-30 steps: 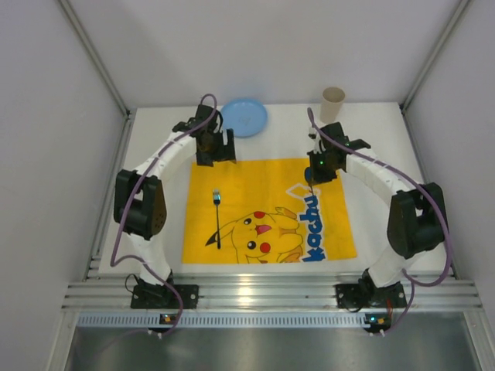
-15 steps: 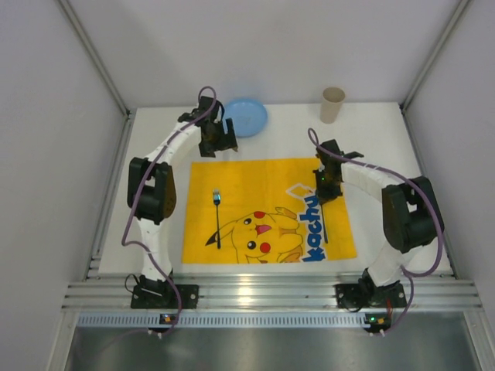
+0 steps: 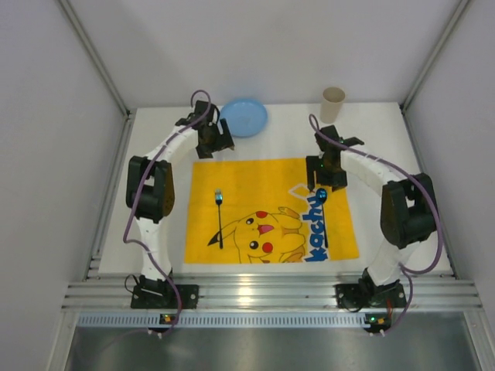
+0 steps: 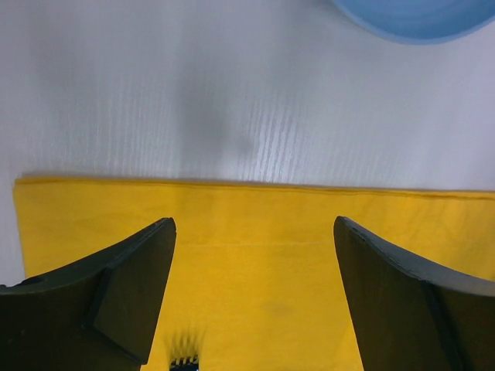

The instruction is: Set the dinner table for one person

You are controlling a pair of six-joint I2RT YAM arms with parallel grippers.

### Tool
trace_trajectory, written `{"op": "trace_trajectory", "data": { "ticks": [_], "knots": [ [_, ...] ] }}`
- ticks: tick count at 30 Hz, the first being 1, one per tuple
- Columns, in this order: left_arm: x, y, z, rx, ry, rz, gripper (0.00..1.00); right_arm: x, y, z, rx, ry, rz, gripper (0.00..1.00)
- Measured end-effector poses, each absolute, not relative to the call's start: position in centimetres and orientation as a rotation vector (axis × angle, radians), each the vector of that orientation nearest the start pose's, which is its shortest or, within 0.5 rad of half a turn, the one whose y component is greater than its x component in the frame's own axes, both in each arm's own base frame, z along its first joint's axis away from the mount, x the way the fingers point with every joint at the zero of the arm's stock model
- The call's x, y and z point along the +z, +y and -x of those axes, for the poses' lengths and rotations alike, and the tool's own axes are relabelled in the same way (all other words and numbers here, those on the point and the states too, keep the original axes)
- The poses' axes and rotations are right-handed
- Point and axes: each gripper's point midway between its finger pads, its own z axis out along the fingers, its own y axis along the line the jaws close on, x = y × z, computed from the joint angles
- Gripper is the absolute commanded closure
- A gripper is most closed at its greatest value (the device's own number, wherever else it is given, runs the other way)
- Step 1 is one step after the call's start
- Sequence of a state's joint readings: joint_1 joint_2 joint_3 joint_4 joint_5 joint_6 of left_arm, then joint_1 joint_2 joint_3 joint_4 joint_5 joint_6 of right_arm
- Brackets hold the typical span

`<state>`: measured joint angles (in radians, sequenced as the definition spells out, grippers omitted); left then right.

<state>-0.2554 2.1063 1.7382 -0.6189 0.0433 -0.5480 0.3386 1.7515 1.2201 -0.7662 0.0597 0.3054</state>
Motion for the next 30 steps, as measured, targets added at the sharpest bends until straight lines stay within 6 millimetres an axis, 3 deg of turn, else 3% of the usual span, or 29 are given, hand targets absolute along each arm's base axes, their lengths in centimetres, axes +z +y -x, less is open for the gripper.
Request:
{"op": "trace_trajectory", "data": {
  "ticks": [5,9,13,17,20,21,22,25,26,27,30],
  "knots": [
    [9.6,-15.1,-52.0,-0.402,2.447,0.435,0.11,11.3,12.6,-35.8,0.091,2.722,0.037,0.26],
    [10.4,-15.0,-56.6,-0.435,2.339,0.485,0.12,14.7,12.9,-36.5,0.12,2.656,0.034,0.26],
    [9.2,-15.7,-60.6,-0.478,2.278,0.523,0.12,15.1,12.6,-35.3,0.122,2.674,0.025,0.27],
    [5.4,-16.2,-61.9,-0.494,2.299,0.576,0.19,13.9,12.0,-33.3,0.111,2.729,0.0,0.28],
    [6.6,-16.7,-64.1,-0.528,2.235,0.595,0.37,13.2,11.7,-32.1,0.098,2.764,-0.024,0.28],
    [6.5,-16.7,-64.4,-0.53,2.229,0.601,0.42,13.2,11.6,-31.8,0.096,2.766,-0.028,0.27],
    [6.1,-16.7,-64.4,-0.528,2.233,0.605,0.58,13.2,11.4,-31.6,0.092,2.768,-0.035,0.28],
    [4.5,-16.6,-64.2,-0.509,2.258,0.624,0.74,13.4,11.1,-31.0,0.087,2.762,-0.052,0.28],
    [4.3,-16.8,-64.4,-0.522,2.256,0.626,0.9,13.5,11.1,-30.9,0.087,2.759,-0.054,0.28],
    [4.3,-16.8,-64.5,-0.523,2.253,0.63,1.0,13.7,11.0,-30.8,0.085,2.756,-0.055,0.28],
    [4.3,-16.8,-64.2,-0.521,2.269,0.618,1.0,13.8,10.9,-30.9,0.081,2.75,-0.062,0.27]
  ]
}}
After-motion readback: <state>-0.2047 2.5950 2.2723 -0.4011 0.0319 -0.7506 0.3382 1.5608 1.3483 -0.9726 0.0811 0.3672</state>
